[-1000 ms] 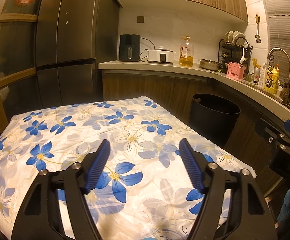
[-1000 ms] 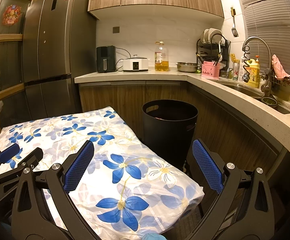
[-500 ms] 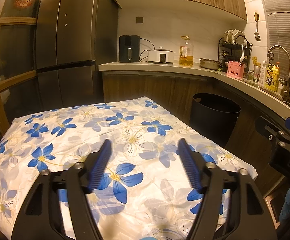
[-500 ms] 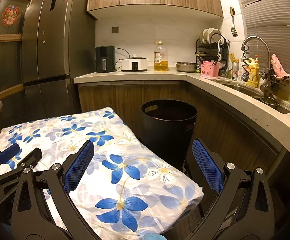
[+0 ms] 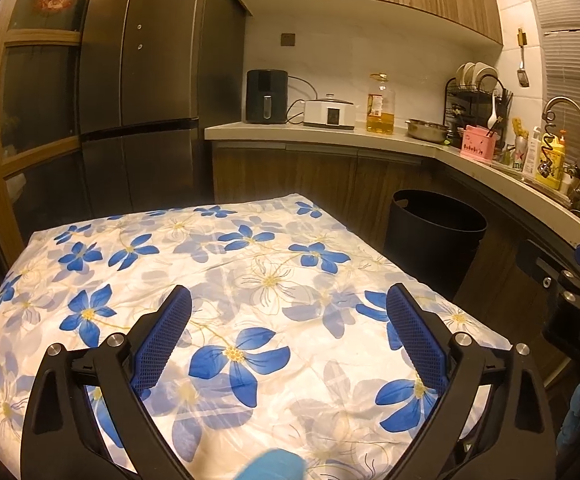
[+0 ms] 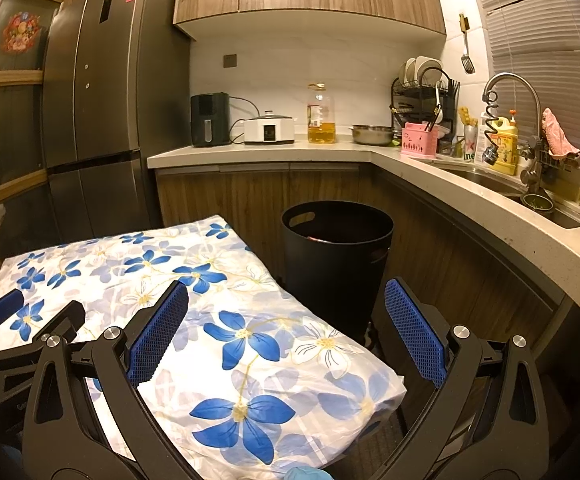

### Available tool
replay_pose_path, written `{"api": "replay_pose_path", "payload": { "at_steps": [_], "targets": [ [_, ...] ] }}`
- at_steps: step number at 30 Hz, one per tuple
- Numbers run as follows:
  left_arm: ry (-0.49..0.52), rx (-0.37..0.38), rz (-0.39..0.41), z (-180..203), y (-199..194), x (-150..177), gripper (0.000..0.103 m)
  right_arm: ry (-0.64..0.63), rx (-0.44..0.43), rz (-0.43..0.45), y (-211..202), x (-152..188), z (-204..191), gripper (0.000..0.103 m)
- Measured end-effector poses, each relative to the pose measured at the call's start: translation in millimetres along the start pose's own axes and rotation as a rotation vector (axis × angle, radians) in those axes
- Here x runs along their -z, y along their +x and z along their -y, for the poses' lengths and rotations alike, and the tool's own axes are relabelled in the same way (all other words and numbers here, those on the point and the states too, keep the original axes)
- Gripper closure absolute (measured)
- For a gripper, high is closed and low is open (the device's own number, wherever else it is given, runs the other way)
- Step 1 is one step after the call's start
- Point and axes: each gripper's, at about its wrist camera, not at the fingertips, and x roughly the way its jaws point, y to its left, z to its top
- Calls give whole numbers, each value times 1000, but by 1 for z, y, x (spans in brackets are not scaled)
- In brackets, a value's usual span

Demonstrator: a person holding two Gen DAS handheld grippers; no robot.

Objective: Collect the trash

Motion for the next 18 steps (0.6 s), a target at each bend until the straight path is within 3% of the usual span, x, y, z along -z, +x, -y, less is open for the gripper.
{"api": "replay_pose_path", "payload": {
  "at_steps": [3,8,9,11,12,13,18],
  "targets": [
    [6,4,19,0,-1,0,11,0,1,-1,0,0,0,6],
    [33,-1,5,4,3,2,31,-4,0,-6,0,-1,-1,6],
    [32,3,3,4,3,2,31,-5,-1,-6,1,0,1,6],
    [34,-2,-2,4,4,2,28,-4,0,-8,1,-1,1,6],
    [35,-5,-7,4,4,2,18,-3,1,-8,1,0,1,6],
    [32,-18,-10,5,5,2,14,-2,1,-8,1,-1,2,6],
    [9,-30,2,2,1,0,9,3,5,-5,2,-1,6,6]
  ]
}}
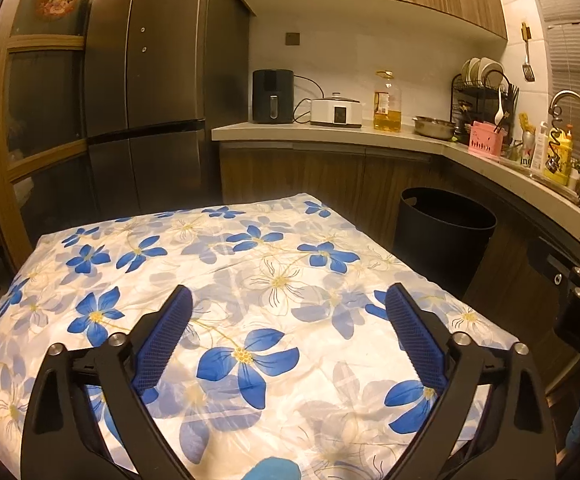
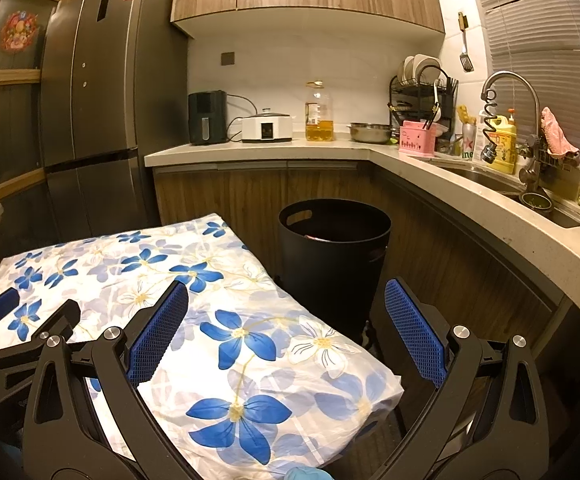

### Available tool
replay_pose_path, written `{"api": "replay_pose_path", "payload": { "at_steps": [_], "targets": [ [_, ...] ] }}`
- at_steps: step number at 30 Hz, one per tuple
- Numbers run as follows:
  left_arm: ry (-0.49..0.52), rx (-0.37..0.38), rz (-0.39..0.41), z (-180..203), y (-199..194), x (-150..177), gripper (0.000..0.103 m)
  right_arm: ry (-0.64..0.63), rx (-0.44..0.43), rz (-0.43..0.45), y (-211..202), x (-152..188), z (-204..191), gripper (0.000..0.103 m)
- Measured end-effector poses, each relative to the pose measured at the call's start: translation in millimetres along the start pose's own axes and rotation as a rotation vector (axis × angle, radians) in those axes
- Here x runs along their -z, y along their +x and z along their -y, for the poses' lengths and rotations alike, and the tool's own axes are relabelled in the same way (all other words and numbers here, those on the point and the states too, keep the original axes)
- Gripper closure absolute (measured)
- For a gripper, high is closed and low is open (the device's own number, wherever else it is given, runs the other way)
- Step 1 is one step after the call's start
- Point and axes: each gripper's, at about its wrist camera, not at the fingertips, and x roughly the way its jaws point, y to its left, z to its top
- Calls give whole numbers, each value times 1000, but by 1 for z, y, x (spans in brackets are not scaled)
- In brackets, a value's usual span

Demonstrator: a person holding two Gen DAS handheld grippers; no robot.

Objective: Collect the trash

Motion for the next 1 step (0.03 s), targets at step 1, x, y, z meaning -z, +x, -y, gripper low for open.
{"api": "replay_pose_path", "payload": {
  "at_steps": [1],
  "targets": [
    [-5,-1,0,0,0,0,9,0,0,1,0,0,0,6]
  ]
}}
